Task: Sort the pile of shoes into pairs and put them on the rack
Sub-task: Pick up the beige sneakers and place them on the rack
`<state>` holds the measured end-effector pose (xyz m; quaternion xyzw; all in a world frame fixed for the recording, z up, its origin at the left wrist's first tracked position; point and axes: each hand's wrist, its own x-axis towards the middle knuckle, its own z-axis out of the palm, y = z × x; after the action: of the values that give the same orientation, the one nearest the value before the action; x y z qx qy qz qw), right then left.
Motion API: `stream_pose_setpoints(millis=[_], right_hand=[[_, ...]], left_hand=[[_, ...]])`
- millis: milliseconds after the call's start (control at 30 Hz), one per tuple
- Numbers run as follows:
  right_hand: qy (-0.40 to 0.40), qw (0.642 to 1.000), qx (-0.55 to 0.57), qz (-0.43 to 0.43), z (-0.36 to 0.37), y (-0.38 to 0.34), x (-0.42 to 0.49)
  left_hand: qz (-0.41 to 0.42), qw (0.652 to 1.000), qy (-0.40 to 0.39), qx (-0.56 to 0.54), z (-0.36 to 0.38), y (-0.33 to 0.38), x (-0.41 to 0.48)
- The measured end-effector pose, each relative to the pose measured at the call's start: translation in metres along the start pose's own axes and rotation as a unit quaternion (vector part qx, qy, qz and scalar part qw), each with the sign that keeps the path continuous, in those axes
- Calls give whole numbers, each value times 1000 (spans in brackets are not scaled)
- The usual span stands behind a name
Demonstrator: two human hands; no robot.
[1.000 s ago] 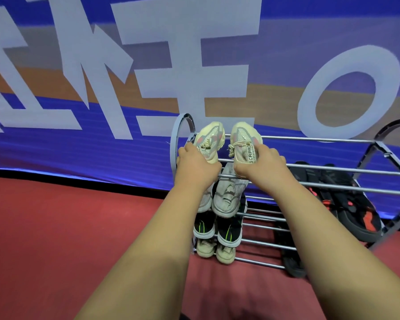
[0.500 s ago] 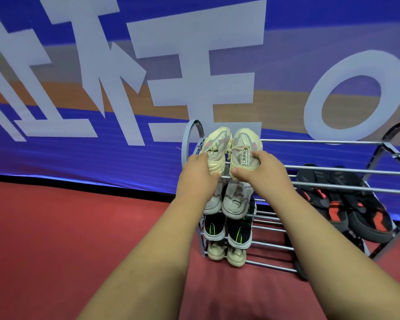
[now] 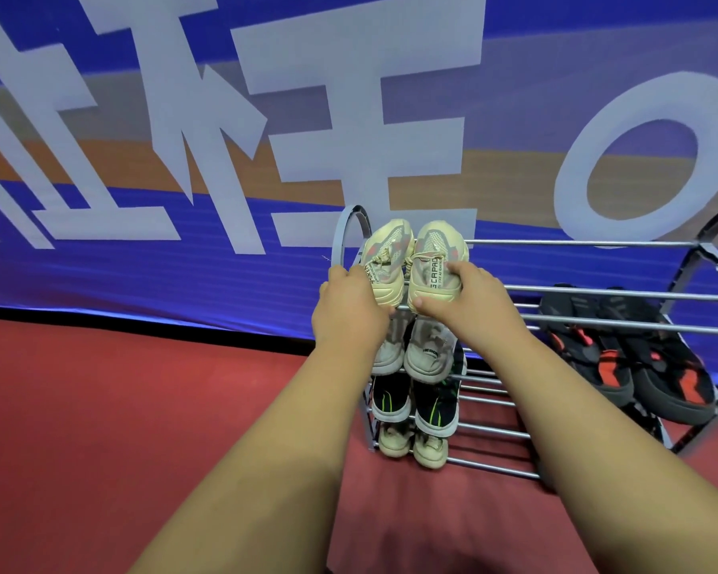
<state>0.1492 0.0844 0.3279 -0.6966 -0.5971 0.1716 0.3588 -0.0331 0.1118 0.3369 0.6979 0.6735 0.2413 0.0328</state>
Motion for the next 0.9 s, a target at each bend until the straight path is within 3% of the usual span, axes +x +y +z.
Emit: stream_pose_setpoints(millis=[367,500,667,900], right_hand=[[-23,997,-74,-26,-23,2,-34],[-28,995,-94,-31,-35,7,-64],[-66,988,-138,-26,-37,10,-102],[-174,965,-193,26,3,39,-146]], left_hand=[[-46,999,10,-12,-1,1,-17],[-72,994,-81,-11,-11,-1,-36],[-20,978,-207,-10,-21,3,-80],[-3,937,-349,31,12,-4,-148]])
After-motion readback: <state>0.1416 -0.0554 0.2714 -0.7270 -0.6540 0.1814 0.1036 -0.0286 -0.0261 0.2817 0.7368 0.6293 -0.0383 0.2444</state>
